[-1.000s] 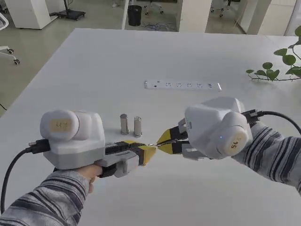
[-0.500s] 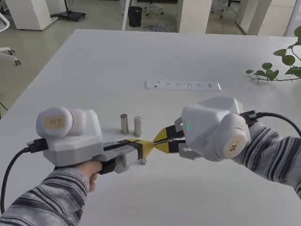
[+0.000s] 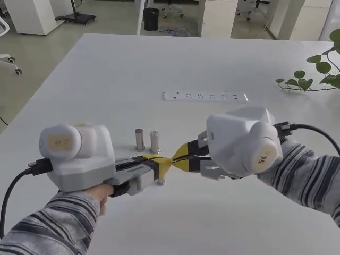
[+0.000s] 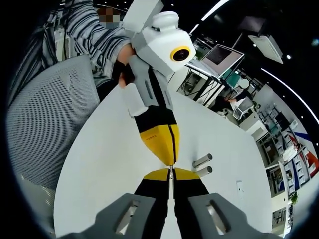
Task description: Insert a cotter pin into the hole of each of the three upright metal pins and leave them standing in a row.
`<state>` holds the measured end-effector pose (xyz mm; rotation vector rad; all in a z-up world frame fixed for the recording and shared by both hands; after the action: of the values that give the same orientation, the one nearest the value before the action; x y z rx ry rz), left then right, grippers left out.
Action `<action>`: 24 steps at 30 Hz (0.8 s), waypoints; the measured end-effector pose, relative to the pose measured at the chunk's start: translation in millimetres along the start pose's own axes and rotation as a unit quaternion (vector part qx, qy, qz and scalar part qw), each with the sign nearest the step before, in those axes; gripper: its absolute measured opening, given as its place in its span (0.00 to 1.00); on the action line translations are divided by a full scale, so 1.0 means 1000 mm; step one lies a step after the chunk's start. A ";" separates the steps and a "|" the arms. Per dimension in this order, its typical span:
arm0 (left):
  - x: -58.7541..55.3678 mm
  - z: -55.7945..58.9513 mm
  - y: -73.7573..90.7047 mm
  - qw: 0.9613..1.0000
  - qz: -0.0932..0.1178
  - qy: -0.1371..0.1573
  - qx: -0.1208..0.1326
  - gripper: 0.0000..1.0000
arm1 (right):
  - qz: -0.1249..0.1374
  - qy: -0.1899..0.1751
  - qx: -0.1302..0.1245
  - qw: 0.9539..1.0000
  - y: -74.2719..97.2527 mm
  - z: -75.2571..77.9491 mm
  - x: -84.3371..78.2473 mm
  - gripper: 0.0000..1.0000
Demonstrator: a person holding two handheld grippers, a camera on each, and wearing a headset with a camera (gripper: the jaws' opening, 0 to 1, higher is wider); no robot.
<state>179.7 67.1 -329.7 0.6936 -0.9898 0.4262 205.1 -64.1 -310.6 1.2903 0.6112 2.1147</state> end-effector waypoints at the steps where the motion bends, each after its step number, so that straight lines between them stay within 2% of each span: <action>1: 0.000 0.000 0.000 1.000 0.000 -0.012 -0.002 0.00 | 0.006 -0.014 0.000 1.000 0.000 0.000 -0.001 0.00; 3: 0.000 0.001 0.000 0.999 -0.007 -0.037 -0.009 0.00 | 0.015 -0.051 0.008 0.999 0.000 -0.002 -0.004 0.00; 6: 0.000 0.002 0.000 0.997 -0.013 -0.074 -0.023 0.00 | 0.019 -0.064 0.012 0.998 0.002 -0.001 -0.007 0.00; 8: 0.001 0.002 0.000 0.994 -0.018 -0.103 -0.032 0.00 | 0.028 -0.100 0.018 0.994 0.003 -0.003 -0.009 0.00; 12: 0.002 0.002 -0.001 0.991 -0.019 -0.124 -0.045 0.00 | 0.050 -0.152 0.027 0.987 0.005 -0.001 -0.015 0.02; 15: 0.003 0.002 -0.001 0.987 -0.018 -0.151 -0.057 0.00 | 0.060 -0.194 0.043 0.978 0.006 -0.002 -0.019 0.03; 17: 0.002 0.003 -0.001 0.984 -0.025 -0.162 -0.068 0.00 | 0.070 -0.211 0.053 0.973 0.006 -0.002 -0.022 0.03; 18: 0.002 0.003 -0.001 0.983 -0.027 -0.168 -0.072 0.00 | 0.075 -0.227 0.060 0.969 0.006 -0.004 -0.024 0.03; 19: 0.001 0.003 -0.001 0.981 -0.031 -0.175 -0.077 0.00 | 0.076 -0.232 0.061 0.968 0.006 -0.004 -0.025 0.03; 22: -0.001 0.003 0.001 0.979 -0.036 -0.183 -0.086 0.00 | 0.085 -0.274 0.083 0.954 0.004 -0.008 -0.031 0.03; 24: -0.004 0.004 0.001 0.977 -0.040 -0.188 -0.095 0.00 | 0.087 -0.277 0.089 0.953 0.003 -0.010 -0.034 0.03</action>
<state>174.9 65.5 -331.0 0.6507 -1.3361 0.1265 207.9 -90.0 -334.2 1.9995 0.4586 1.7253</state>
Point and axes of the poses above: the centre of the closed fingertips' face, and the gripper's own axes: y roughly backward along the fingers, z roughly to its right, x roughly out of its top, the point moved 9 cm from there along y, roughly backward along the fingers, and after that the axes turned 2 degrees about x, right-handed, at the moved point
